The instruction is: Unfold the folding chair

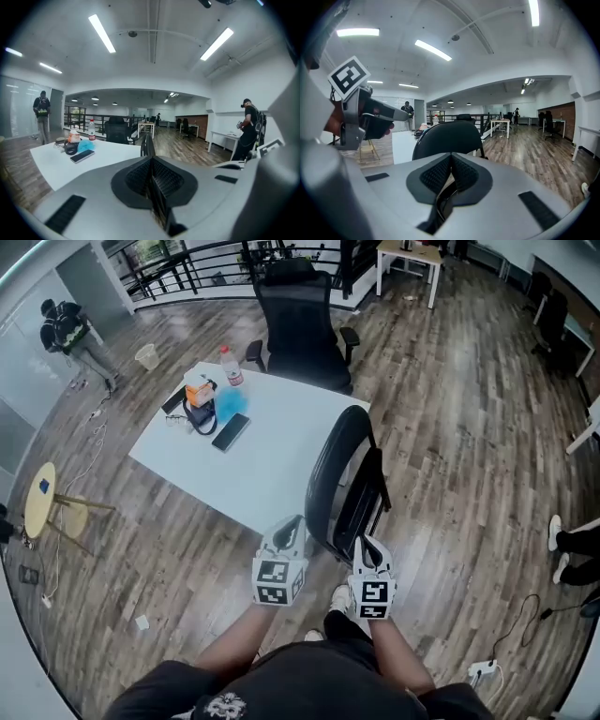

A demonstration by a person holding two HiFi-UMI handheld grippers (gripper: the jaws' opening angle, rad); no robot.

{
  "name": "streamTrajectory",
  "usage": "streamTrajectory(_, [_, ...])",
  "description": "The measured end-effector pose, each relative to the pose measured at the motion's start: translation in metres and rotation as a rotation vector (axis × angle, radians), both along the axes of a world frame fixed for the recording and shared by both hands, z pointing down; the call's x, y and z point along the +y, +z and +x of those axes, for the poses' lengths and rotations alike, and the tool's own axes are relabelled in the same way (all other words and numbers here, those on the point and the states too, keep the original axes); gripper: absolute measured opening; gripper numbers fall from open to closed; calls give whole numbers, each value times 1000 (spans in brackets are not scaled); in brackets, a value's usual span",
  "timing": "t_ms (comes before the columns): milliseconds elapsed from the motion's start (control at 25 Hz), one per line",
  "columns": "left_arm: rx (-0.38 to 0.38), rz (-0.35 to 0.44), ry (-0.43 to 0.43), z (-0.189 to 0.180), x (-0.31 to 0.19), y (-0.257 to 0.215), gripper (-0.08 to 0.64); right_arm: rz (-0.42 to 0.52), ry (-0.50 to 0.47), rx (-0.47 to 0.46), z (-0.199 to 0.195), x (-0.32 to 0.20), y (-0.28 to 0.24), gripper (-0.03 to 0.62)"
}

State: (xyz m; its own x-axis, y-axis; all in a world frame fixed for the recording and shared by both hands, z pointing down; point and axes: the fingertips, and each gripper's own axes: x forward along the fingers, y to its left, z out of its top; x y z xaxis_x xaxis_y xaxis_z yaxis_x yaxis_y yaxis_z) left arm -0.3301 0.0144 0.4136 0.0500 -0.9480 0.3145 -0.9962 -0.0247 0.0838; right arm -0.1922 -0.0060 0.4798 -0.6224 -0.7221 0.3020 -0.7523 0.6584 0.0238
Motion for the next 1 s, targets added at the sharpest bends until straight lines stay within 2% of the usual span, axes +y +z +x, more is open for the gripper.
streamTrajectory(160, [-23,-49,-24,-14,-36,10,6,-62,-47,-14,-23,-36,16,15])
streamTrajectory(280, [-14,-35,-7,-17,-58,6,10,-104,-49,2,-38,-58,28,15])
streamTrajectory(320, [-10,-33,5,-16,-63,4,52,-117,-44,10,-42,-66,32,23])
streamTrajectory(360, [-7,-42,19,-15,-69,5,165,-138,-35,23,-45,-73,40,105])
streamTrajectory(400, [-7,-63,30,-15,-74,9,226,-164,-18,41,-47,-80,50,223])
streamTrajectory(480, [-9,-120,45,-17,-83,19,256,-219,40,78,-48,-96,73,262])
streamTrajectory(560, [-5,-173,60,-17,-91,31,256,-292,89,115,-48,-108,102,275])
streamTrajectory(680, [13,-240,105,-13,-105,47,268,-398,112,175,-56,-120,148,296])
streamTrajectory(920, [15,-333,180,-9,-125,67,268,-520,184,236,-73,-141,190,311])
streamTrajectory(1000, [29,-378,199,-11,-131,76,268,-538,187,288,-78,-148,202,311])
